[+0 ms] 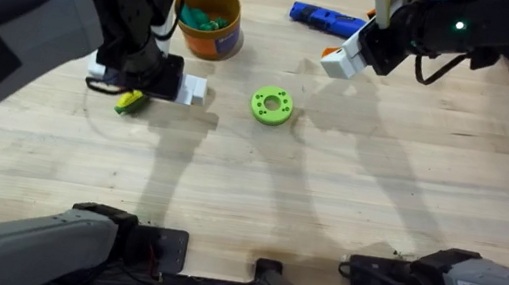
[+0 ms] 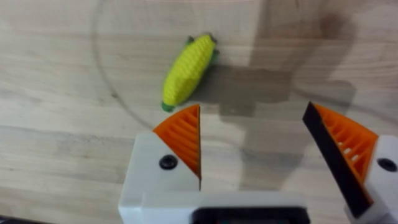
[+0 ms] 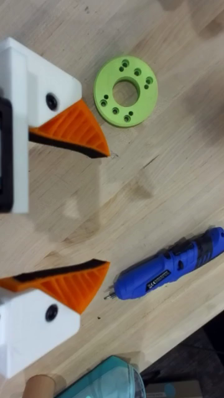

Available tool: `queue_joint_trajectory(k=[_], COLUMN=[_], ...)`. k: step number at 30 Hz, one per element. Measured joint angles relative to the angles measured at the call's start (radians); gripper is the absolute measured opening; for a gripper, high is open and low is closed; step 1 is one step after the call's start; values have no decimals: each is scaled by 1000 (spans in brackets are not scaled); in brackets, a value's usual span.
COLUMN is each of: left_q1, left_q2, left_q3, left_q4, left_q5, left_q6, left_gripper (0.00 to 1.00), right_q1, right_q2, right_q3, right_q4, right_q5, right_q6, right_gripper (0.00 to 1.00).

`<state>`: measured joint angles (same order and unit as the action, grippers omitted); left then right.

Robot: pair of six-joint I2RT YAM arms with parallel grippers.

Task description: Pick up the gripper from the table and insert it into the empty holder that is missing its gripper. Then pick up a screw, insert it into the mounting hole, and use the screwdriver to tighten it. Finally, clean up the table by picking up the vegetable and placing it into the bucket.

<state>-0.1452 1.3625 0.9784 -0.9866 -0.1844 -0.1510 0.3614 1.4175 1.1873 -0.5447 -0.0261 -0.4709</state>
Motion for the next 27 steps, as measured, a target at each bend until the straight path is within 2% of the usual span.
queue_joint_trajectory(k=[7,11,21,24,27], left_q1=[0,0,13,69,161], left_q2=[19,20,20,20,26], left_q3=[4,18,99,99,99], left_q4=[-9,-28,-51,-46,-29], left_q5=[-6,-3,2,33,88], left_q6=[17,69,471,571,656], left_gripper=[987,987,987,987,987], right_q1=[0,0,0,0,0], right_q2=[1,1,1,1,1], right_q3=[0,0,0,0,0], right_q4=[-11,-11,-11,-11,-11], right_q5=[0,0,0,0,0], right_q6=[0,0,0,0,0], right_gripper=[973,973,973,973,973])
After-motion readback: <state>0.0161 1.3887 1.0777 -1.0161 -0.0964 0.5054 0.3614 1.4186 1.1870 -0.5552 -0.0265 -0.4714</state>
